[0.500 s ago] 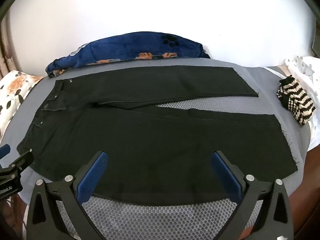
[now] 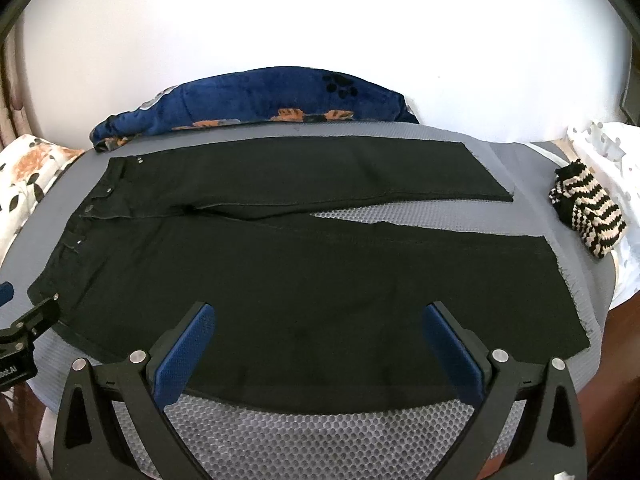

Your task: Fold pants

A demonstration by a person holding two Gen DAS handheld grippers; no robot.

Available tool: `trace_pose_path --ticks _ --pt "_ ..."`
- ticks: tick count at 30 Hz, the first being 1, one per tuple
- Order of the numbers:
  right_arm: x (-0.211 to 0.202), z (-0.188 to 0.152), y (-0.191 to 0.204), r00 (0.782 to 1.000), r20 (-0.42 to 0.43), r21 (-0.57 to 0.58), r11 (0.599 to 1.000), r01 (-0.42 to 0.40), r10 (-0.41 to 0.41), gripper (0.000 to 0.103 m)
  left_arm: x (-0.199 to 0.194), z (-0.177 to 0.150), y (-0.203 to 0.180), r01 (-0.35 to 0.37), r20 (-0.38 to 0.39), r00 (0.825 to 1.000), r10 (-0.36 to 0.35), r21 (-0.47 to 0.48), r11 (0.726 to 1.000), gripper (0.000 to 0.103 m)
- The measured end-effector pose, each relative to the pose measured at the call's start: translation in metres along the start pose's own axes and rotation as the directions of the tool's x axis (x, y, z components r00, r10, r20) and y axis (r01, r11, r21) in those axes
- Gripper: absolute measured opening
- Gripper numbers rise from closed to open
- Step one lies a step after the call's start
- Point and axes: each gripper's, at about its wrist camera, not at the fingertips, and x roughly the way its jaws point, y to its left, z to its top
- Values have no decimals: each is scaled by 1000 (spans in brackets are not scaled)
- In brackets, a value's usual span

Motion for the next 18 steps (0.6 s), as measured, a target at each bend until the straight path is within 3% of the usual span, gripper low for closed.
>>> trace_pose_path --ticks 18 --pt "4 -4 -5 999 -28 15 1000 -19 19 103 0 -1 1 -1 1 1000 1 5 1000 102"
